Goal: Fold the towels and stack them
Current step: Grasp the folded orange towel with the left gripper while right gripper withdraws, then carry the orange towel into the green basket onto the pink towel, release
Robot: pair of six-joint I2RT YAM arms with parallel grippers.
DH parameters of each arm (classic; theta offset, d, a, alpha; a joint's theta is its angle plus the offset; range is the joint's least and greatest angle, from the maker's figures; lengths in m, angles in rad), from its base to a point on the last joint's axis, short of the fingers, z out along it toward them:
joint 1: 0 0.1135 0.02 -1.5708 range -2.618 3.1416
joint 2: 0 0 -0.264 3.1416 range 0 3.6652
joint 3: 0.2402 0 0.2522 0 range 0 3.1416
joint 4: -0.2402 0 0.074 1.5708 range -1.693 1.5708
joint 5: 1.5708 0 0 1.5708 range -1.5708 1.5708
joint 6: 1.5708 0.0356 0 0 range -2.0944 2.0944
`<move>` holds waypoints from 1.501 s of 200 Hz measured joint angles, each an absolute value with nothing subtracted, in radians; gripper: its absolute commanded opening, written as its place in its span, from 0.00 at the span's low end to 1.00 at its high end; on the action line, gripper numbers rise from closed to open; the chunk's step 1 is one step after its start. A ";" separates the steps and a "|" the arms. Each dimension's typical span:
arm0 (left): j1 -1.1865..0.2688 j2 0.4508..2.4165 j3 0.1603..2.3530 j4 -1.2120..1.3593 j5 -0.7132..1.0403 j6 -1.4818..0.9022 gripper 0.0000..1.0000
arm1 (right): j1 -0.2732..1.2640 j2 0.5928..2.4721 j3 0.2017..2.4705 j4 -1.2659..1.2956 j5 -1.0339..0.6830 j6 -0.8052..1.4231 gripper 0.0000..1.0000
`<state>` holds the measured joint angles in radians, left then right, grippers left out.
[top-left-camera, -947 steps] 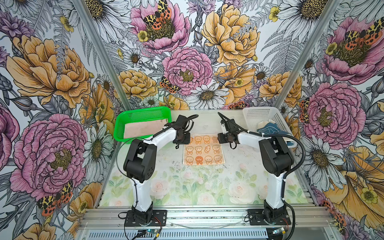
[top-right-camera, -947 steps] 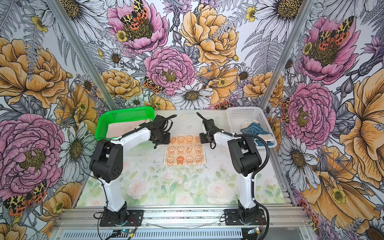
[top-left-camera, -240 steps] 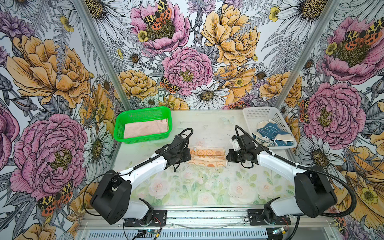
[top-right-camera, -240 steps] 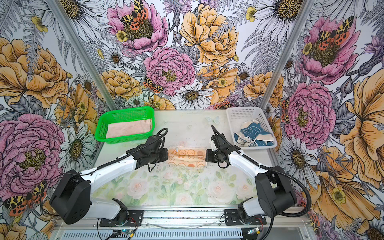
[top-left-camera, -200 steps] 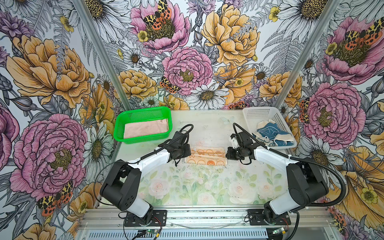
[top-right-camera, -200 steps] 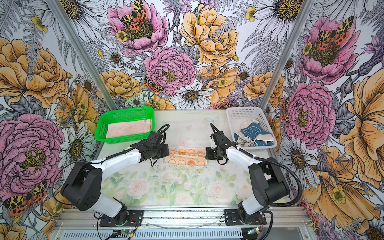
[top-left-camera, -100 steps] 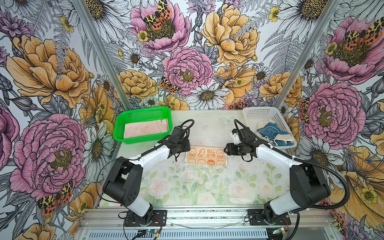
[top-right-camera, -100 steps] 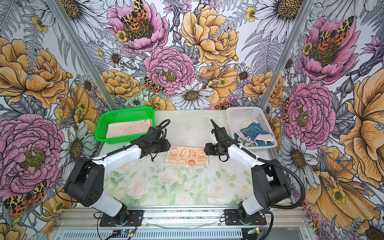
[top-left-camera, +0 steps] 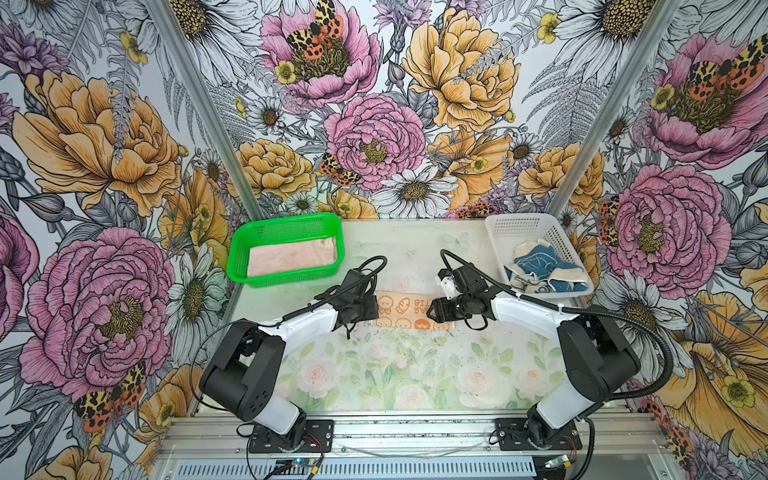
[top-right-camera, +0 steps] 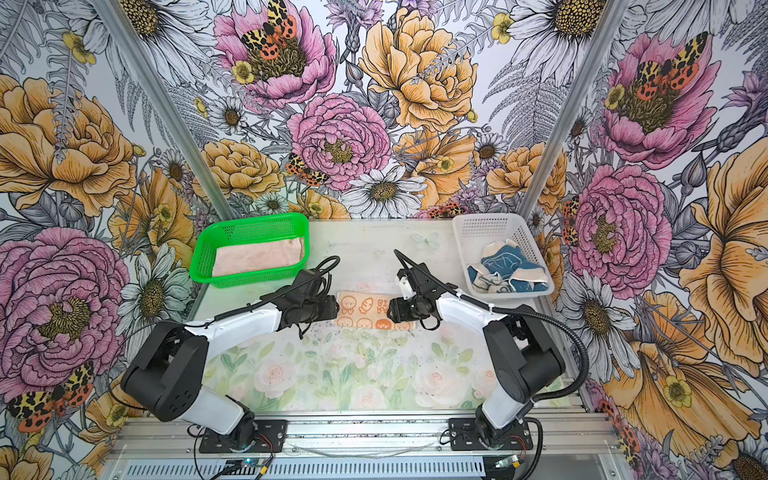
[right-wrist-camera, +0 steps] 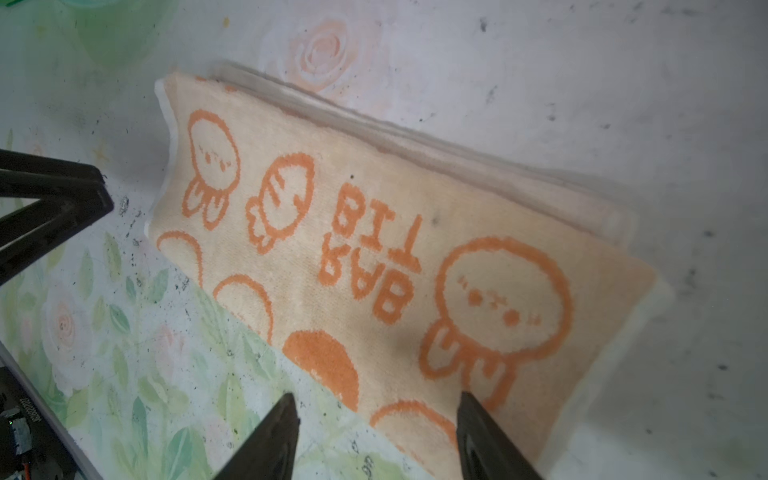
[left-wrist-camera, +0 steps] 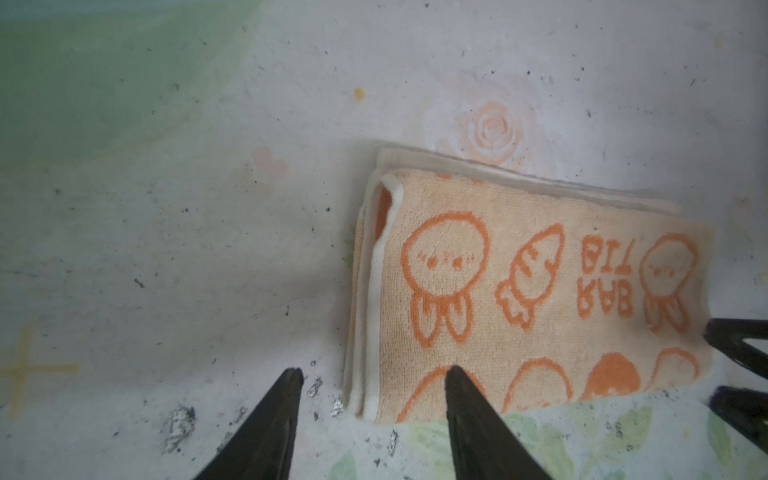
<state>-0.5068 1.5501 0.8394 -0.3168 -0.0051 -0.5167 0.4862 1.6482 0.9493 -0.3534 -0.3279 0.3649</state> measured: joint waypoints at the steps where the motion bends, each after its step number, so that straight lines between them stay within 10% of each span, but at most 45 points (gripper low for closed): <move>1: -0.506 1.552 0.839 -0.316 -0.005 -0.517 0.60 | 0.487 1.649 0.949 -0.352 -0.328 0.365 0.62; 85: -0.522 1.711 0.913 -0.275 0.028 -0.521 0.61 | 0.485 1.695 0.844 -0.120 -0.345 0.382 0.63; 172: -0.565 1.802 1.005 -0.271 0.051 -0.527 0.00 | 0.470 1.733 0.844 -0.017 -0.397 0.401 0.69; 202: -0.548 1.810 1.096 -0.356 0.051 -0.508 0.00 | 0.460 1.703 0.820 0.015 -0.396 0.402 0.99; 300: -0.403 1.899 1.724 -0.892 -0.275 -0.225 0.00 | 0.446 1.565 0.709 0.179 -0.408 0.392 1.00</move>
